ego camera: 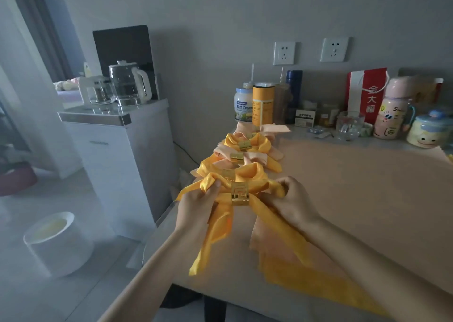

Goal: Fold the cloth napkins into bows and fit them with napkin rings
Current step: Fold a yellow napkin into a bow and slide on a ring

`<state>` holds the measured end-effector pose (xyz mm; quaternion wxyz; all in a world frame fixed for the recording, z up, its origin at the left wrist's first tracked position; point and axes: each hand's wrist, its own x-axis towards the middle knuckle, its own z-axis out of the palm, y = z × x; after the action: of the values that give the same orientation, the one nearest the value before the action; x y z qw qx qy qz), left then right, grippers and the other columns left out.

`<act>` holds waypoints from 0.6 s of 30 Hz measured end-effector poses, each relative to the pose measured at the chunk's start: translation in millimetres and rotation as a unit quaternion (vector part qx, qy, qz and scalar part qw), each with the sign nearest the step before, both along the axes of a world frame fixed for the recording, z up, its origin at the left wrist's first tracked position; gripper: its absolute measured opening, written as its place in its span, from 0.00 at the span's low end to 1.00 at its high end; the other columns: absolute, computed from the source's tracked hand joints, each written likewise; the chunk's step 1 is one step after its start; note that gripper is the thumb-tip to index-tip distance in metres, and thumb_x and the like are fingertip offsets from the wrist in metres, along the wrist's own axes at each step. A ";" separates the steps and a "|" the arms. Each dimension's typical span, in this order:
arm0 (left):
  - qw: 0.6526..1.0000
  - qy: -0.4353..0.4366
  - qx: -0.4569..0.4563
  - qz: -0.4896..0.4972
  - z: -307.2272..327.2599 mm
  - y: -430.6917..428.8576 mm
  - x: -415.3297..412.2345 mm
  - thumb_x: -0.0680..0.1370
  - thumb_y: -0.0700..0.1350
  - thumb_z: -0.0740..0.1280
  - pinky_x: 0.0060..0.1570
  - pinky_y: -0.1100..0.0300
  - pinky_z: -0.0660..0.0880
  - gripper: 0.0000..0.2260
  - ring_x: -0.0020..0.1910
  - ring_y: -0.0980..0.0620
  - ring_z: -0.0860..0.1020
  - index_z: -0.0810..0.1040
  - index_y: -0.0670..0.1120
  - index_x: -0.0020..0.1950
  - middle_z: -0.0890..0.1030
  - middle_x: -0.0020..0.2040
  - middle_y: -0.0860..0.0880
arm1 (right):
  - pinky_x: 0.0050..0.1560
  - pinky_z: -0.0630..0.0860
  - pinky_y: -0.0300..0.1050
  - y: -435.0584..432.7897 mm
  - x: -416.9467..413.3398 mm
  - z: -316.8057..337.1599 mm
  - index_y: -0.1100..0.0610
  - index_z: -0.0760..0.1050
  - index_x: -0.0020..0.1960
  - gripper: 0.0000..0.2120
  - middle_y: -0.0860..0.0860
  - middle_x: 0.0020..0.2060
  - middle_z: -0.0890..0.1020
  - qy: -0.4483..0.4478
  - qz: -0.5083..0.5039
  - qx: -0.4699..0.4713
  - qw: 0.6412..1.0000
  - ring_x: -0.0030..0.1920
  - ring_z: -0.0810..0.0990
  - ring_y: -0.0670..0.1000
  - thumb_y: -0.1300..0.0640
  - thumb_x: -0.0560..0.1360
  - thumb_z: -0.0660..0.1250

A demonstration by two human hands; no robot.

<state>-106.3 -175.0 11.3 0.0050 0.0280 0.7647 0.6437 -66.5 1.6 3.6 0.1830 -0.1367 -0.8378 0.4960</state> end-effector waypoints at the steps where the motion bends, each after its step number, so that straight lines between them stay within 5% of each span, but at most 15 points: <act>1: 1.000 0.004 -0.001 -0.006 1.6 3.0 -0.9 0.78 0.53 0.64 0.23 0.72 0.70 0.13 0.32 0.56 0.76 0.74 0.46 0.39 0.77 0.35 0.50 | 0.40 0.74 0.39 3.9 0.3 1.5 0.57 0.73 0.50 0.17 0.48 0.43 0.78 0.008 0.001 0.007 1.000 0.45 0.77 0.48 0.50 0.68 0.75; 5: 0.998 0.006 -0.032 -0.053 15.5 33.8 -2.1 0.78 0.55 0.63 0.39 0.56 0.80 0.15 0.38 0.46 0.81 0.75 0.44 0.39 0.81 0.40 0.43 | 0.36 0.67 0.35 34.8 11.8 16.2 0.53 0.72 0.50 0.17 0.44 0.43 0.76 0.040 -0.012 0.050 0.998 0.43 0.75 0.43 0.47 0.68 0.74; 10: 0.989 -0.035 -0.028 -0.141 25.0 113.1 8.7 0.76 0.56 0.65 0.48 0.45 0.80 0.14 0.43 0.43 0.82 0.79 0.46 0.42 0.83 0.43 0.42 | 0.37 0.68 0.33 107.3 53.9 35.8 0.52 0.70 0.55 0.21 0.43 0.44 0.76 0.043 -0.052 0.070 0.995 0.43 0.75 0.41 0.47 0.68 0.74; 12: 0.982 -0.054 -0.042 -0.177 31.0 156.5 12.8 0.76 0.58 0.65 0.47 0.46 0.80 0.19 0.43 0.43 0.82 0.81 0.42 0.45 0.83 0.43 0.41 | 0.36 0.68 0.32 148.3 70.8 43.7 0.53 0.69 0.57 0.23 0.45 0.46 0.76 0.024 -0.099 0.050 0.994 0.43 0.74 0.41 0.47 0.68 0.74; 16: 0.961 -0.113 -0.026 -0.250 41.1 268.1 32.2 0.77 0.57 0.64 0.29 0.61 0.79 0.18 0.33 0.51 0.81 0.80 0.41 0.49 0.83 0.40 0.45 | 0.34 0.70 0.37 250.0 110.4 53.3 0.53 0.70 0.58 0.22 0.50 0.49 0.76 -0.011 -0.220 -0.032 0.975 0.41 0.75 0.45 0.49 0.69 0.73; 18: 0.950 -0.138 -0.021 -0.279 40.7 322.1 43.2 0.77 0.58 0.64 0.35 0.57 0.81 0.18 0.35 0.50 0.81 0.79 0.42 0.50 0.83 0.40 0.46 | 0.32 0.70 0.39 297.2 128.7 50.7 0.55 0.69 0.58 0.20 0.50 0.45 0.76 -0.027 -0.241 -0.071 0.968 0.38 0.75 0.45 0.51 0.71 0.72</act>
<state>-63.1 147.1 51.9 0.2904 0.1509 0.7317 0.5979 62.1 298.8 54.2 0.2646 -0.3600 -0.7476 0.4914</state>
